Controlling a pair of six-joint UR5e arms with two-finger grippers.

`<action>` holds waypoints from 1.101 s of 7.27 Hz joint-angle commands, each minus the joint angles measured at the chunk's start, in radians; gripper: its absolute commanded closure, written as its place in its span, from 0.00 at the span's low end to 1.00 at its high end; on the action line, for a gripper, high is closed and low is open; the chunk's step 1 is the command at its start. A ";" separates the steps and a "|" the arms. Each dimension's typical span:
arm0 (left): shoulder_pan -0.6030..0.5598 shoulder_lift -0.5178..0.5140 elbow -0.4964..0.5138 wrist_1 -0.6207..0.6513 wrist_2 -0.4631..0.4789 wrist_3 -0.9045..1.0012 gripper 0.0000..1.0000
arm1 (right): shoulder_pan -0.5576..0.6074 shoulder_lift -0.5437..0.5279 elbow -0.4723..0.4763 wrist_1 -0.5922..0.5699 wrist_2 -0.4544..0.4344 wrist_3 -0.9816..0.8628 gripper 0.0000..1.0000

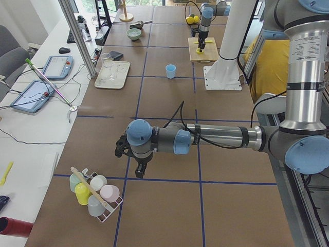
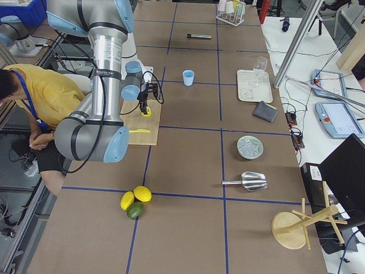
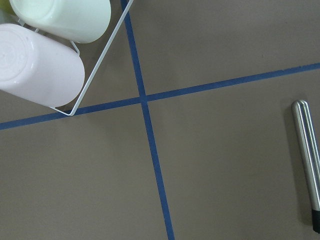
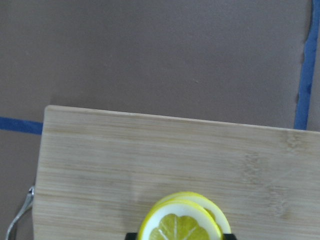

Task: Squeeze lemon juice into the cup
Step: 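Close the right gripper on the lemon slice and squeeze it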

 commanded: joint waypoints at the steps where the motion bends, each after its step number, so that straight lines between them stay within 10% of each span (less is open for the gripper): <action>1: 0.000 0.000 -0.001 0.000 0.000 -0.001 0.00 | 0.001 -0.004 0.021 0.000 0.001 0.000 0.50; 8: -0.003 0.002 -0.002 0.000 0.000 0.001 0.00 | 0.042 0.007 0.088 -0.001 -0.002 0.005 0.47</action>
